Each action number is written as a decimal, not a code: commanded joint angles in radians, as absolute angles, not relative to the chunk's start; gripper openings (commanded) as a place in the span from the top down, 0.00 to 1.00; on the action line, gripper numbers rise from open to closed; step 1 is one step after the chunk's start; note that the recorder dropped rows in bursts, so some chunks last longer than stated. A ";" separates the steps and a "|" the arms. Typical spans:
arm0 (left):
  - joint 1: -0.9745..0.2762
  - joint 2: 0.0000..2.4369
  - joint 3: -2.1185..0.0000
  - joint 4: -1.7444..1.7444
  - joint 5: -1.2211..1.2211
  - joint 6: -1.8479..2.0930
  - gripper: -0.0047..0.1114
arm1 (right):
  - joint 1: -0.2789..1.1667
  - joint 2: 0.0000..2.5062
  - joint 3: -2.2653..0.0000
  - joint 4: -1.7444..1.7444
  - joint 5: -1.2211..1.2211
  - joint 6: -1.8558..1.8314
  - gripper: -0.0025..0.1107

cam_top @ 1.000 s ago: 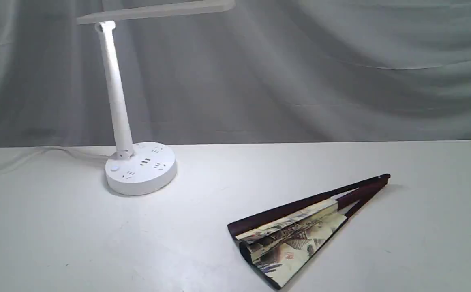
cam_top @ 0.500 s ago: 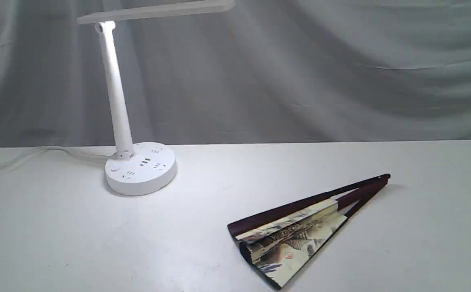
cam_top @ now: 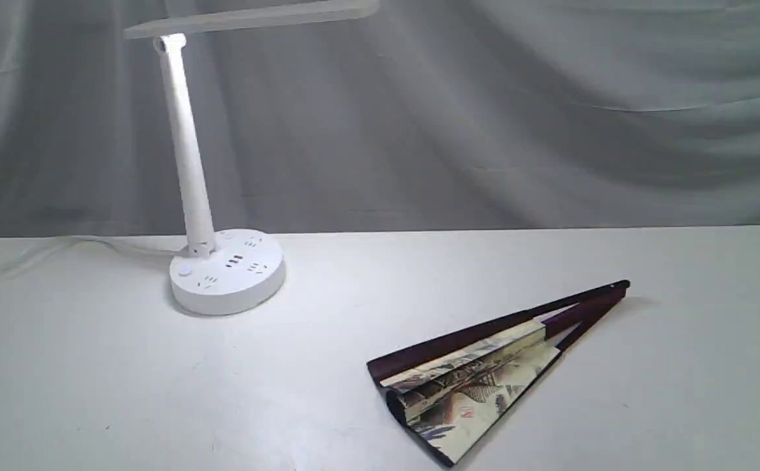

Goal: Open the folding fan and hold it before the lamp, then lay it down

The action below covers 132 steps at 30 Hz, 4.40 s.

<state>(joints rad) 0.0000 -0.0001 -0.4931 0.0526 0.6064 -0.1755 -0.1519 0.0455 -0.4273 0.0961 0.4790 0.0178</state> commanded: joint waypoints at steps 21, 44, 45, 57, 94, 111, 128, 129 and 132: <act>-0.001 0.425 -0.683 0.085 0.733 -0.200 0.96 | -0.149 0.551 -0.596 0.096 0.528 -0.022 0.84; -0.001 1.076 -0.726 -0.240 0.651 0.095 0.76 | -0.149 1.034 -0.730 0.096 0.487 -0.025 0.68; -0.001 1.103 -0.726 -0.271 0.649 0.128 0.76 | -0.149 1.040 -0.730 0.096 0.482 -0.025 0.68; -0.199 1.325 -0.758 -0.312 0.560 0.184 0.76 | -0.149 1.140 -0.730 0.096 0.533 -0.028 0.68; -0.388 1.998 -1.486 -0.606 0.794 0.400 0.58 | -0.149 1.249 -0.730 0.142 0.554 -0.048 0.68; -0.528 2.080 -1.546 -0.578 0.703 0.471 0.47 | -0.149 1.249 -0.730 0.142 0.554 -0.048 0.68; -0.588 2.220 -1.554 -0.514 0.444 0.478 0.47 | -0.149 1.249 -0.730 0.142 0.550 -0.048 0.68; -0.588 2.225 -1.554 -0.520 0.441 0.478 0.47 | -0.149 1.249 -0.730 0.142 0.550 -0.048 0.68; -0.588 2.235 -1.554 -0.540 0.441 0.476 0.47 | -0.149 1.249 -0.730 0.142 0.550 -0.048 0.68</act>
<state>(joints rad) -0.5842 2.2357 -1.5493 -0.5246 0.4569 0.4721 -0.1519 1.2490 -0.7248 0.1365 0.5530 -0.0414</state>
